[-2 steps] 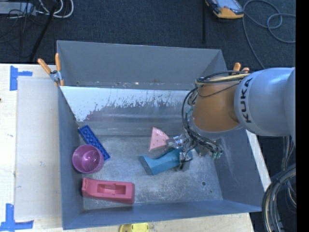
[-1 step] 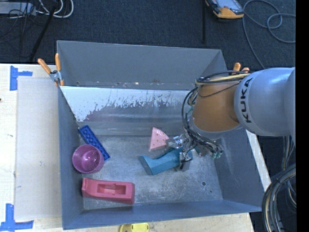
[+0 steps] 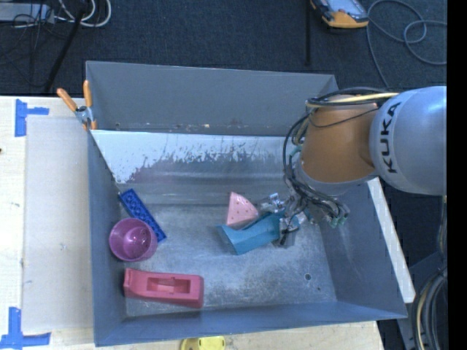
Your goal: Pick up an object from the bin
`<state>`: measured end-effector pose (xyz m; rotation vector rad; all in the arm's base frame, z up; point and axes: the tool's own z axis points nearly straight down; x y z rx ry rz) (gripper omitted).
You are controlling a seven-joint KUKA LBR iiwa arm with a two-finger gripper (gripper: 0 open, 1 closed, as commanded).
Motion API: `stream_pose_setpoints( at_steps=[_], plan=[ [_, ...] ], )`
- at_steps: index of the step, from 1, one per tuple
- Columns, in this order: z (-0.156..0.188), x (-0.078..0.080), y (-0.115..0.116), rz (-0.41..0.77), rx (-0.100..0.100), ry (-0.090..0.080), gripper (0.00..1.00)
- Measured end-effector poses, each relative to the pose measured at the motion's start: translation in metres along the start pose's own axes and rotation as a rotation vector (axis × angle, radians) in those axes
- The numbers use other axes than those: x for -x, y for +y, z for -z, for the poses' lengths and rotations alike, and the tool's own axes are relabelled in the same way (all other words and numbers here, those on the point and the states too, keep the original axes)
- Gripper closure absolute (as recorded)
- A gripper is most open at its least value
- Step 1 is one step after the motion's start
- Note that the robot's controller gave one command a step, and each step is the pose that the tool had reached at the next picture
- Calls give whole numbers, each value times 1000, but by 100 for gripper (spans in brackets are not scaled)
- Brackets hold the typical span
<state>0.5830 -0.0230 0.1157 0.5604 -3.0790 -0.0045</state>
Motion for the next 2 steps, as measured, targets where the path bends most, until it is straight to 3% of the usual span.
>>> stream_pose_setpoints(
  at_steps=[1, 2],
  plan=[
    [-8, 9, 11, 16, -5, -14, 0],
    [-47, 11, 21, 27, -3, -10, 0]
  ],
)
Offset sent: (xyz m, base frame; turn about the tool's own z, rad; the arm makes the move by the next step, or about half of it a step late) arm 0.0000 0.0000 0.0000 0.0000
